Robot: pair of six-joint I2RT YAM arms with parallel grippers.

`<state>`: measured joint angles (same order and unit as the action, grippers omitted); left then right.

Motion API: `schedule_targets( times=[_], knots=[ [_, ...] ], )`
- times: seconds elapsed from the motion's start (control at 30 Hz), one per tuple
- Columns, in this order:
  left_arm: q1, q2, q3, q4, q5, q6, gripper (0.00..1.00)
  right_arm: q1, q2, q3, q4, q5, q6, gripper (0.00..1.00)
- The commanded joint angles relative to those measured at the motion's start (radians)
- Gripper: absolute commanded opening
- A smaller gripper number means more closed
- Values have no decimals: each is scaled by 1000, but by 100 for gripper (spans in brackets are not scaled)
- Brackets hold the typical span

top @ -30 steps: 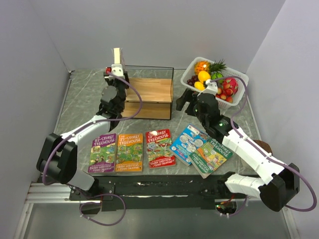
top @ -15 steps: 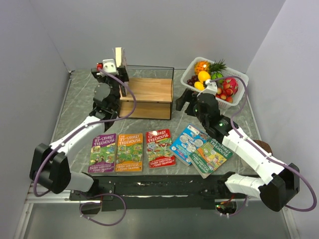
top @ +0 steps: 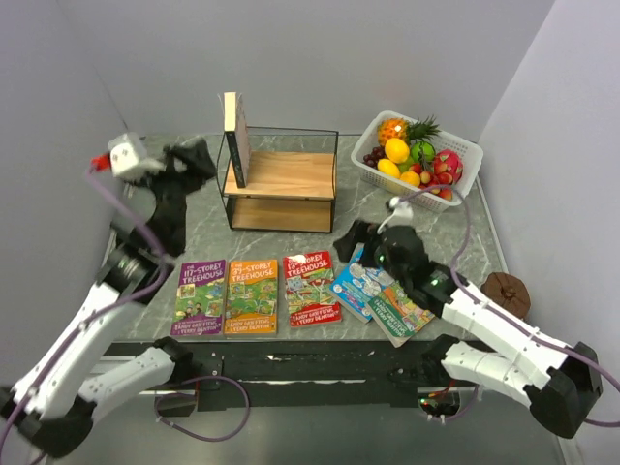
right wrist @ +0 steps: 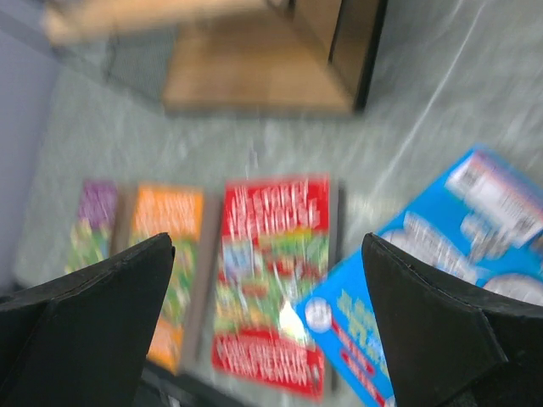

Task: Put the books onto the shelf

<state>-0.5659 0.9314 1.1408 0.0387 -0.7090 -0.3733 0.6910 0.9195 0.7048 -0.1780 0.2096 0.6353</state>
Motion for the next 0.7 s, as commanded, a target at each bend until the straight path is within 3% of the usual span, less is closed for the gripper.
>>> schedule_targets(
  times=[0.0,0.13,0.17,0.27,0.4,0.53,0.67],
  knots=[
    [-55,-78,-208,-266,348,-404,79,45,37,-106,43,-88,46,99],
    [-136,-98,-534,-91,571,-544,78,45,114,-134,32,-127,58,99],
    [-153,-88,-583,17,638,-599,77,45,130,-124,25,-122,50,99],
    [-219,-16,-699,200,692,-657,77,44,200,-87,-34,-101,53,99],
    [-241,148,-667,292,767,-625,81,24,200,-120,-35,-94,93,99],
    [-242,352,-518,319,909,-598,89,12,113,-162,-64,-31,161,99],
    [-249,518,-480,459,1031,-671,89,-19,-4,-228,-113,-1,214,99]
  ],
)
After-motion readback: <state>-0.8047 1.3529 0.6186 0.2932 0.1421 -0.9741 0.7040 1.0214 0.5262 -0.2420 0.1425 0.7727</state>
